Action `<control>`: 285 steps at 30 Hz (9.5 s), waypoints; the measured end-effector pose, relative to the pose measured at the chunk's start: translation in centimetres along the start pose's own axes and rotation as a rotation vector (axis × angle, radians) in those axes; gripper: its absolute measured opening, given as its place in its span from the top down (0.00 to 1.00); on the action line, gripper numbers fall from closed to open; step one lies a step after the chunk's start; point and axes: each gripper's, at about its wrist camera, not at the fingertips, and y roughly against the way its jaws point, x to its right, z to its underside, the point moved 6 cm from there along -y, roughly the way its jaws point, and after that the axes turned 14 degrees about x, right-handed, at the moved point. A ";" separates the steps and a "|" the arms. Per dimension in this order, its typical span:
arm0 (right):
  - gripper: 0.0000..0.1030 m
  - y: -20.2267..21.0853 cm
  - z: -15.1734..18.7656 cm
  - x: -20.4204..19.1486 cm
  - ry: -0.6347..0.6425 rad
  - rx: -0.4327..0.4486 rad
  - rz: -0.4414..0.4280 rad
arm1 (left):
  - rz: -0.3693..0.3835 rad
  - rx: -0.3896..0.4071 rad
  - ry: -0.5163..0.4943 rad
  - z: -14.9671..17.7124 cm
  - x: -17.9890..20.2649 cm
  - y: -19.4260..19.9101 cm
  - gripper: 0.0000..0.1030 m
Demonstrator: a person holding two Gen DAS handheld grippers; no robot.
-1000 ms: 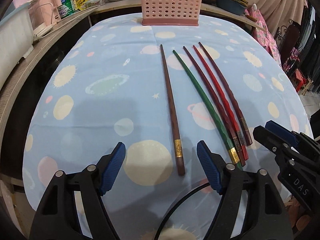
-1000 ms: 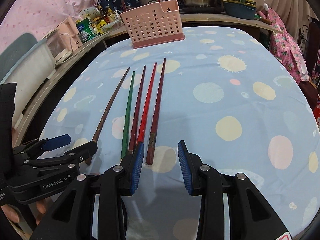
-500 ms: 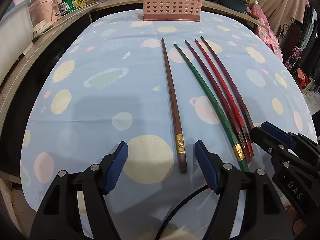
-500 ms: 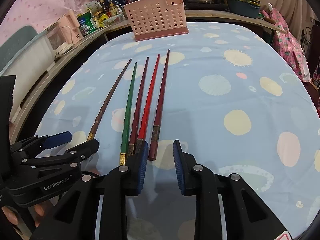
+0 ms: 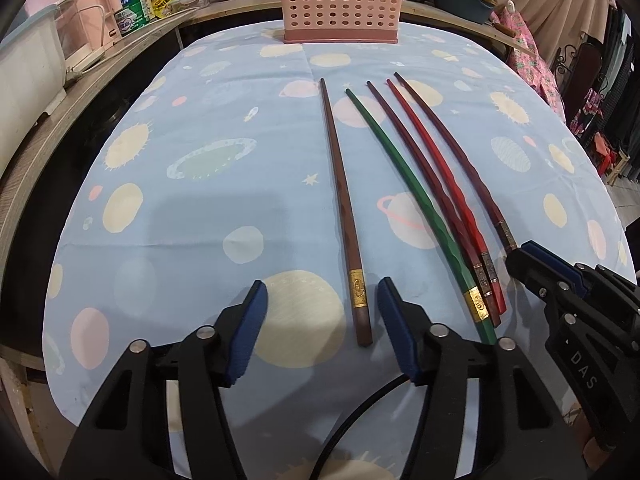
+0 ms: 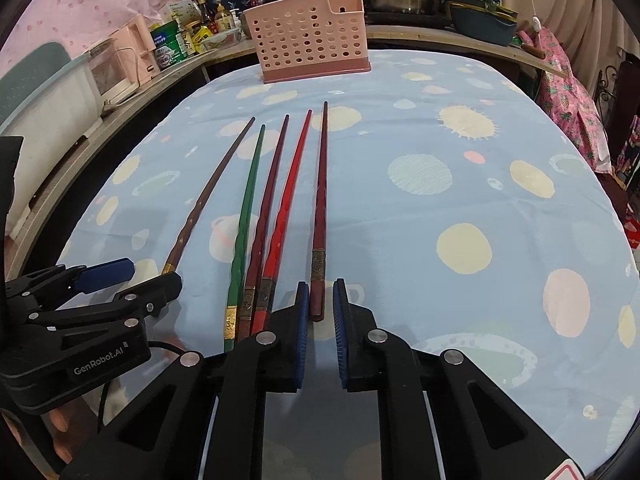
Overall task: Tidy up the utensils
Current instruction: 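Move both open tools back down to the chopstick row, then grasp a red chopstick with the right tool while the left tool grasps a brown chopstick, then carry both chopsticks up into the pink holder and open both tools, then move both open tools back down to the remaining chopsticks, then grasp a red chopstick with the right tool while the left tool grasps the green chopstick, then lift both held chopsticks up over the pink holder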
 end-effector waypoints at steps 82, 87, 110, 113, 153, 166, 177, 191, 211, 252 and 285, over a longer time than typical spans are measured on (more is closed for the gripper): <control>0.93 3.0 -41.7 1.1 -0.166 0.614 -0.120 | -0.014 0.575 0.123 -42.0 -4.7 8.3 0.93; 0.93 1.3 -44.5 1.3 -0.176 0.645 -0.120 | -0.019 0.610 0.133 -44.7 -5.1 7.2 0.93; 0.93 -8.9 -43.6 1.3 -0.142 0.512 -0.070 | -0.017 0.499 0.129 -45.1 -4.8 -3.0 0.93; 0.93 -9.4 -43.2 1.2 -0.135 0.499 -0.066 | -0.018 0.484 0.132 -44.8 -4.7 -3.7 0.93; 0.65 -2.5 -35.6 0.2 -0.124 0.463 -0.067 | -0.001 0.418 0.085 -37.4 -2.4 2.2 0.31; 0.64 -1.6 -27.2 1.4 -0.123 0.363 -0.030 | 0.002 0.322 0.022 -28.8 -1.3 3.0 0.25; 0.64 -0.7 -16.3 1.5 -0.075 0.220 -0.018 | 0.047 0.145 0.011 -17.3 0.7 1.0 0.25; 0.64 0.7 -4.8 0.1 -0.017 0.066 -0.027 | 0.012 0.016 0.003 -6.1 0.7 0.1 0.25; 0.67 0.0 0.0 -1.6 0.030 -0.003 -0.030 | -0.002 -0.007 0.027 -1.9 0.0 -0.2 0.25; 0.94 0.0 -0.6 3.8 -0.042 0.015 0.050 | 0.037 -0.024 -0.038 -1.3 3.9 -1.9 0.31; 0.93 3.5 -13.6 2.7 -0.099 0.228 -0.026 | 0.057 0.178 0.196 -14.9 -4.5 3.4 0.94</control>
